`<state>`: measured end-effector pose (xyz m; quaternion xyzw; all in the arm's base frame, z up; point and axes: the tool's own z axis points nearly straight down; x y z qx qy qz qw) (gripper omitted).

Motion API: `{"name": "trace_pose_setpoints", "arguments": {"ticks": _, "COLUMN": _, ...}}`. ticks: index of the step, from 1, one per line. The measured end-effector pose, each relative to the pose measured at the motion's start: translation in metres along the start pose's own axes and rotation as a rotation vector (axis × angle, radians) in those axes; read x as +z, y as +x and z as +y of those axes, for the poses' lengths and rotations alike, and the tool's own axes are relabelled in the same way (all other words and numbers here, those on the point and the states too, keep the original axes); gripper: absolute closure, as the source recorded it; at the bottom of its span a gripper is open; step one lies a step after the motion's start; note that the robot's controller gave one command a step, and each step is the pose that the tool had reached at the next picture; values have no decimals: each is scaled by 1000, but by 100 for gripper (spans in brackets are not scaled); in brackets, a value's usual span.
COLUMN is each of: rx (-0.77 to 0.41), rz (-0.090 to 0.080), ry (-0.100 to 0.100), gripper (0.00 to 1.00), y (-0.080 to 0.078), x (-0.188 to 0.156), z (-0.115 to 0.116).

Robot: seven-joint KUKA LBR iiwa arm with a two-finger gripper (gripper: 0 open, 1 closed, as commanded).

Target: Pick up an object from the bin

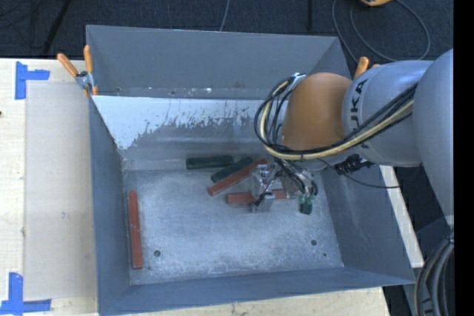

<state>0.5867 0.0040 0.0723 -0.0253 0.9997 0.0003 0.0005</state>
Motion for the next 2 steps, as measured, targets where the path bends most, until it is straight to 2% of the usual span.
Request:
{"name": "trace_pose_setpoints", "arguments": {"ticks": 1, "rx": 0, "rz": 0, "ry": 0, "gripper": 100, "y": 0, "x": 0, "z": 0}}
{"name": "trace_pose_setpoints", "arguments": {"ticks": 2, "rx": -43, "rz": -2, "ry": 0, "gripper": 100, "y": 46, "x": -160, "z": 33}}
